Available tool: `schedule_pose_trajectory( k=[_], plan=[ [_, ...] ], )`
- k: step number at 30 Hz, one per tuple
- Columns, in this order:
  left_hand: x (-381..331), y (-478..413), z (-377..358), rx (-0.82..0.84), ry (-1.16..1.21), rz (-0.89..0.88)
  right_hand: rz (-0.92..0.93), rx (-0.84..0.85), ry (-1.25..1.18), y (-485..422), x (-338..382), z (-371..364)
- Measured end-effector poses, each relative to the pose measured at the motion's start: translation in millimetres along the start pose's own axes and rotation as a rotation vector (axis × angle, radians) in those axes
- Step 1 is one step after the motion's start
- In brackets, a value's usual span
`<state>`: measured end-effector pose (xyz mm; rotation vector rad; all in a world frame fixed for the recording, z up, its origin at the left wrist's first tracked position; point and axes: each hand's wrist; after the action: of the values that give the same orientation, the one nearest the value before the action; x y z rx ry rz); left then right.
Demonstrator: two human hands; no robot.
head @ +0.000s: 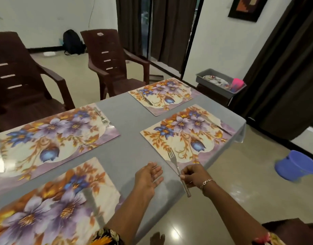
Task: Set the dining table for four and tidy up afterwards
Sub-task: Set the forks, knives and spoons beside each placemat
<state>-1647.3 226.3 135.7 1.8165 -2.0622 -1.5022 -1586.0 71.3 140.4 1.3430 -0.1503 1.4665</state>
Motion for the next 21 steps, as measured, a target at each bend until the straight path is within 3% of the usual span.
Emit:
schedule_pose_trajectory(
  k=[11,21],
  plan=[
    [-38,-66,-33,-0.174,0.048,-0.01,0.011,0.117,0.459,-101,14,34],
    [-42,-76,-38,-0.257,0.072,-0.021,0.066,0.2,0.671,-119,10,36]
  ],
)
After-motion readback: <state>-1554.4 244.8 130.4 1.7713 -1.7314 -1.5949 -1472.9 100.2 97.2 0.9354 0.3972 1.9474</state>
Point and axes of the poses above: each hand's wrist, its own y-axis away from the middle knuckle, its own z-axis out of the back of the hand, x = y × z, and after that the axes turned 10 degrees about x, right-handed
